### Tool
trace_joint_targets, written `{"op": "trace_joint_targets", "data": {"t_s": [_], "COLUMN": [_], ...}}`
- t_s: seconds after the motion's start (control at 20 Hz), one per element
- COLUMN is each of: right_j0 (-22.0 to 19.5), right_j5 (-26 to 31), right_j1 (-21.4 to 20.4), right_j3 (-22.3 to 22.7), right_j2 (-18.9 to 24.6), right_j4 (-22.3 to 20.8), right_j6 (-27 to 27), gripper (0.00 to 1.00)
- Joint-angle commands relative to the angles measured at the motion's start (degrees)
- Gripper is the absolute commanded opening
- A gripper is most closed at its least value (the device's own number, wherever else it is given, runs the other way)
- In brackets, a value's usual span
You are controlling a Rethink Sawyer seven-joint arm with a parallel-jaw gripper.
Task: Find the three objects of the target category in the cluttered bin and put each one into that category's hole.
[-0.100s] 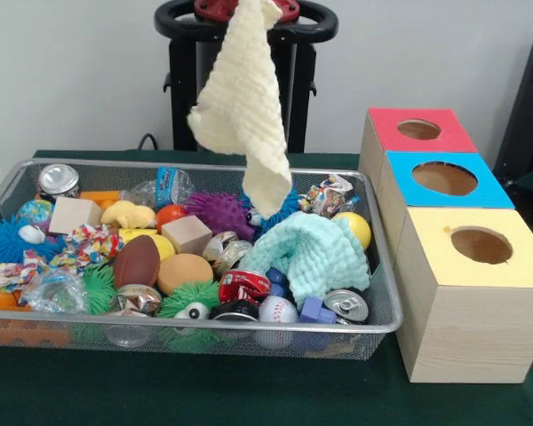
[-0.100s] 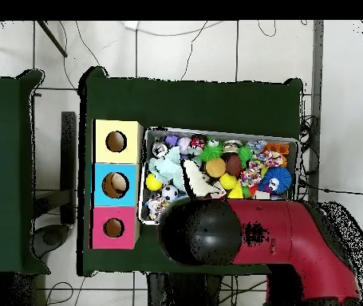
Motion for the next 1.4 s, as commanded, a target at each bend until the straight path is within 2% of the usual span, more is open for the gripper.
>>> {"op": "trace_joint_targets", "data": {"t_s": [0.05,0.3,0.6,0.95,1.2,1.4], "right_j0": [-0.62,-0.83,-1.08,-5.11,-5.83,-6.14], "right_j5": [1.06,-3.51,-7.37,-16.19,-20.51,-26.6], "right_j1": [-0.21,1.21,2.61,10.83,14.42,17.67], "right_j3": [-0.9,2.49,3.22,4.5,5.69,7.93], "right_j2": [-0.2,-0.64,-1.2,-0.45,-1.04,-2.43], "right_j4": [3.91,5.06,3.46,0.68,-1.4,-3.18], "right_j6": [-0.51,-0.51,-0.23,-3.41,-1.82,0.83], "gripper": [1.0,1.0,1.0,1.0,1.0,1.0]}}
